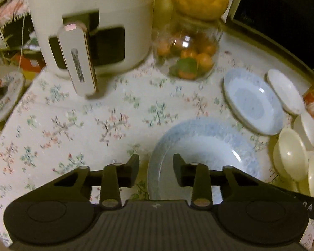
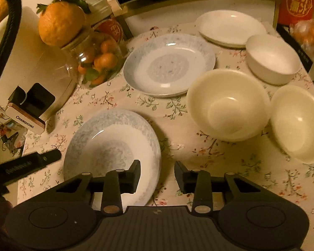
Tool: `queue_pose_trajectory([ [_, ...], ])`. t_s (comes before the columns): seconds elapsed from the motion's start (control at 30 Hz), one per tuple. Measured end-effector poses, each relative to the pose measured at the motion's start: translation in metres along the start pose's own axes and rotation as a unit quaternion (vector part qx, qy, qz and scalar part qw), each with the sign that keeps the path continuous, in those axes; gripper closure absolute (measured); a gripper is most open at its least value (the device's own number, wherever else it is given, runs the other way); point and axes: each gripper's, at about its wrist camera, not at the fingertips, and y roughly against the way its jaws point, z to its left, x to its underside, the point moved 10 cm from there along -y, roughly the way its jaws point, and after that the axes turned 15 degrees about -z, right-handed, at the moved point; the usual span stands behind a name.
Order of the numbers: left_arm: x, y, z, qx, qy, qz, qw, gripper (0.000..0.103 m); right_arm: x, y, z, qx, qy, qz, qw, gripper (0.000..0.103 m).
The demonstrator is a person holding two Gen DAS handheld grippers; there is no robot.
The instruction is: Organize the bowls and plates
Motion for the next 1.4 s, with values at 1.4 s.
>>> queue_pose_trajectory([
  [1.4, 0.016, -0.008, -0.016, 0.048, -0.073, -0.006, 0.9962, 0.103, 0.007, -0.02, 0.011, -0.016, 0.004, 0.012, 1.0, 0.099],
])
